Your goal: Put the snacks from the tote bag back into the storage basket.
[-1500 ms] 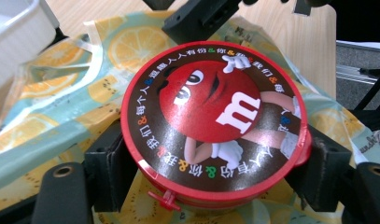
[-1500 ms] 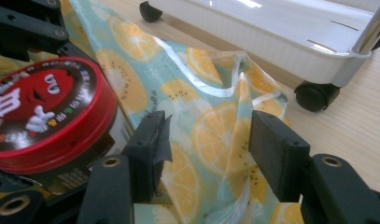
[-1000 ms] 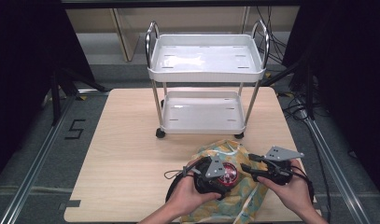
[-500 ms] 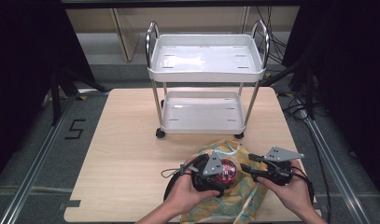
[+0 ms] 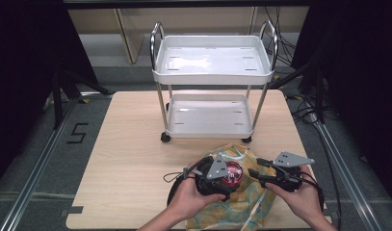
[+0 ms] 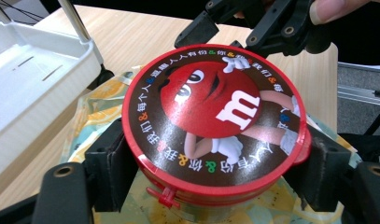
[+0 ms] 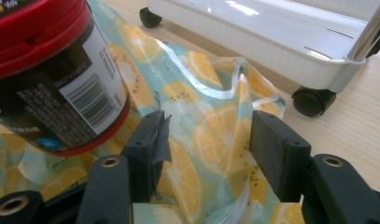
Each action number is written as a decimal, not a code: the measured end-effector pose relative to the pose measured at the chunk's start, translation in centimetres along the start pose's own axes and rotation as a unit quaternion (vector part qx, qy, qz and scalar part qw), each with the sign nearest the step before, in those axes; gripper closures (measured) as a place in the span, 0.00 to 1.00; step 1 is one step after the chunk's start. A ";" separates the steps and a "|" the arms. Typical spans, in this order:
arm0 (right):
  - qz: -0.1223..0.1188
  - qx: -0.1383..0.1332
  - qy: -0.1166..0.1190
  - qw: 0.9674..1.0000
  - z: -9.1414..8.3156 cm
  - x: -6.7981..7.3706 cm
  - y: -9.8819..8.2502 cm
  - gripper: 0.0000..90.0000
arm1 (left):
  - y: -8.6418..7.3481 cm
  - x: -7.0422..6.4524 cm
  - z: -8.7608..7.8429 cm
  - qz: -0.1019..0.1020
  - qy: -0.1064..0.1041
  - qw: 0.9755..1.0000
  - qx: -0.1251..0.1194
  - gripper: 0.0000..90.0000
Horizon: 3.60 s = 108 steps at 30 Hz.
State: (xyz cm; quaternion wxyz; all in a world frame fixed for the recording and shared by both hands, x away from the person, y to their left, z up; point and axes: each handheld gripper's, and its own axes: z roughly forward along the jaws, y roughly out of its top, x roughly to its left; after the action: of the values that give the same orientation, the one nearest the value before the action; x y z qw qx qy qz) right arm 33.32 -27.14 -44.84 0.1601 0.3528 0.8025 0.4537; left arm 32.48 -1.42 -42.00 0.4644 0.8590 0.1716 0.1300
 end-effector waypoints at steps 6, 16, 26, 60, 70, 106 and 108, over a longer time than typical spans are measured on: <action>-0.007 -0.001 -0.002 1.000 -0.1 -0.1 0.0 0.52 | 0.3 0.3 -0.5 0.000 0.003 1.000 0.000 0.28; -0.025 -0.013 -0.010 1.000 0.0 -0.3 0.0 0.51 | 0.6 0.6 -1.0 0.002 0.017 1.000 -0.004 0.28; -0.015 -0.013 -0.003 1.000 -0.1 -0.1 0.0 0.51 | 0.8 0.9 -1.4 -0.010 0.036 0.999 -0.015 0.28; -0.009 -0.018 -0.012 1.000 0.0 -0.1 -0.1 0.48 | 1.2 2.0 -2.7 -0.014 0.062 0.997 -0.035 0.28; -0.004 -0.019 -0.009 1.000 0.0 0.1 -0.1 0.45 | 1.3 2.4 -3.1 -0.012 0.067 0.997 -0.032 0.28; -0.018 -0.035 -0.013 0.999 -0.2 -0.1 0.0 0.44 | 1.6 3.9 -4.0 -0.031 0.096 0.994 -0.052 0.28; -0.020 -0.032 -0.012 0.999 -0.2 -0.2 0.0 0.43 | 1.6 4.1 -4.1 -0.026 0.097 0.994 -0.052 0.28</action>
State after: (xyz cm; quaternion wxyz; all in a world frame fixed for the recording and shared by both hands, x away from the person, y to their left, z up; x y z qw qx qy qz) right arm 33.30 -27.38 -44.77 0.1899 0.3369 0.7926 0.4715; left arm 34.90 2.55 -38.25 0.4925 0.8124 0.2312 0.2096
